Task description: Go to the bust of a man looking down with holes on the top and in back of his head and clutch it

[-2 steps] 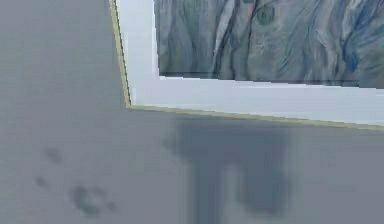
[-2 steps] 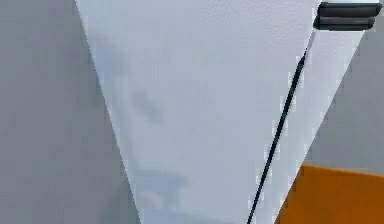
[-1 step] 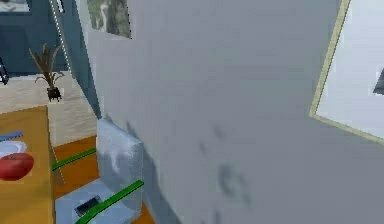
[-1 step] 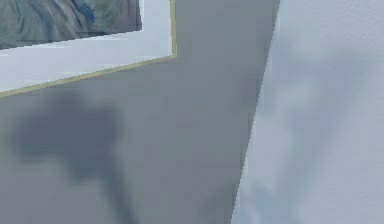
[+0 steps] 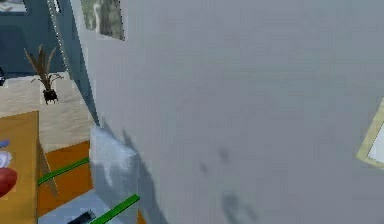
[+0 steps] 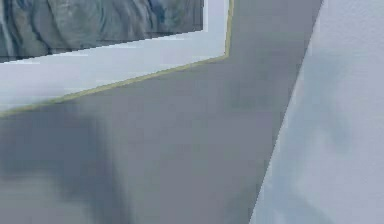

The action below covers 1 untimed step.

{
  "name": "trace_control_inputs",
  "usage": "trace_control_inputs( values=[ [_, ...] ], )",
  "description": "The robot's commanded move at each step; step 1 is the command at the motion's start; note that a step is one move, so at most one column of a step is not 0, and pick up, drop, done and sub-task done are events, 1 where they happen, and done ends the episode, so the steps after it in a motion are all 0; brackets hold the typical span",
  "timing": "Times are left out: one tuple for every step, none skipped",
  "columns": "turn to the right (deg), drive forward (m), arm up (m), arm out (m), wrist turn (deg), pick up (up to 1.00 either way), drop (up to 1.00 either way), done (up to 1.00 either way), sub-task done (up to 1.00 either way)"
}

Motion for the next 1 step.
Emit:
trace_control_inputs(
  values=[
    [-45.0,0.00,0.00,0.00,0.0,0.00,0.00,0.00,0.00]
  ],
)
